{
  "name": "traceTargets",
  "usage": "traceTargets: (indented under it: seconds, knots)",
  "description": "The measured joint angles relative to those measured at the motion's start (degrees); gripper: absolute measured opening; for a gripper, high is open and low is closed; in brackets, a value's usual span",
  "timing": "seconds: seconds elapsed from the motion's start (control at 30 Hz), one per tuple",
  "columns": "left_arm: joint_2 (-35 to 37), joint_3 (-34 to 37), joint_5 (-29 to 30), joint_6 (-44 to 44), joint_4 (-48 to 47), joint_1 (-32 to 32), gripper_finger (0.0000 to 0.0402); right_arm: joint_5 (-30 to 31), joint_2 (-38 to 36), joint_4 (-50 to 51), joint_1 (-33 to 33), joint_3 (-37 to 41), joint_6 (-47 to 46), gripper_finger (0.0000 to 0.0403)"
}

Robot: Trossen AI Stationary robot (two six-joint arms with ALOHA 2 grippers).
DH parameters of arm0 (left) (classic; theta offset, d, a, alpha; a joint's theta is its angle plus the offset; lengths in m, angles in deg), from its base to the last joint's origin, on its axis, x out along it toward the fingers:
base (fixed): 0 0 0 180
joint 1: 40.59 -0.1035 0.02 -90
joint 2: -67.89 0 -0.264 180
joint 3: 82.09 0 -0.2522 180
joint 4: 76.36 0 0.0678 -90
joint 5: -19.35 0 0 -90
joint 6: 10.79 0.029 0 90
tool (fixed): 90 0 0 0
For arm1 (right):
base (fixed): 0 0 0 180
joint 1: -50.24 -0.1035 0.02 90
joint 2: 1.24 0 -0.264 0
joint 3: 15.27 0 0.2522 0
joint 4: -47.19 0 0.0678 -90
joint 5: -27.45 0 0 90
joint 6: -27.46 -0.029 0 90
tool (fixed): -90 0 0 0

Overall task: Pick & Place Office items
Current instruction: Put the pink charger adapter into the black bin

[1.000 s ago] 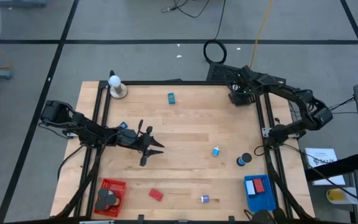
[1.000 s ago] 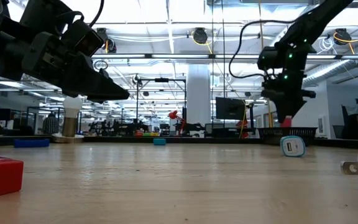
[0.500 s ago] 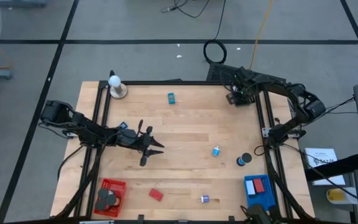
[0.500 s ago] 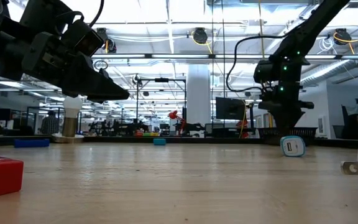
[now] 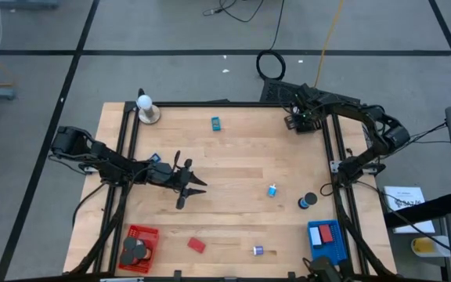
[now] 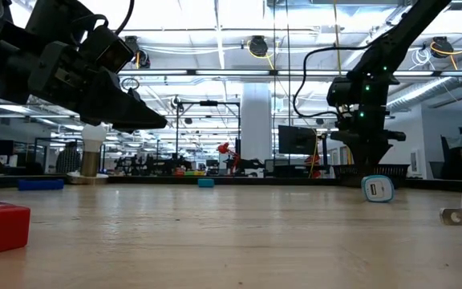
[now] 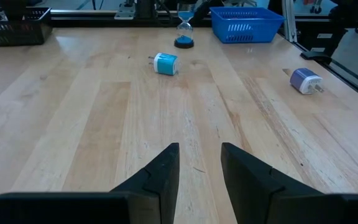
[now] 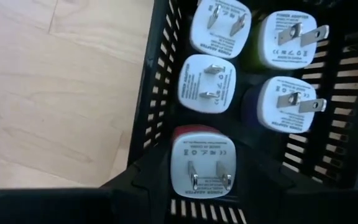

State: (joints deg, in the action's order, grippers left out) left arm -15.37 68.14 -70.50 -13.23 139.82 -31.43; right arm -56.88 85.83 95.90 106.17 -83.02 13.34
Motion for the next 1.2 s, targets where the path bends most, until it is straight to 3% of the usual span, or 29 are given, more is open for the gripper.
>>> traceTargets:
  seconds: [0.4, 0.7, 1.03, 1.2]
  knots:
    - [0.0, 0.0, 0.0, -0.2, -0.2, 0.0, 0.0122, 0.1, 3.5, -1.9, 0.0, 0.0, 0.0, 0.0141]
    - [0.0, 0.0, 0.0, -0.2, -0.2, 0.0, 0.0122, 1.3, 3.1, -2.8, 0.0, 0.1, 0.4, 0.0185]
    - [0.0, 0.0, 0.0, -0.3, -0.2, 0.0, 0.0122, 2.2, -2.4, -2.8, -0.1, 0.1, 1.7, 0.0227]
    - [0.0, 0.0, 0.0, -0.3, -0.2, 0.0, 0.0122, 5.1, -7.5, 1.2, -0.1, 0.0, 1.7, 0.0204]
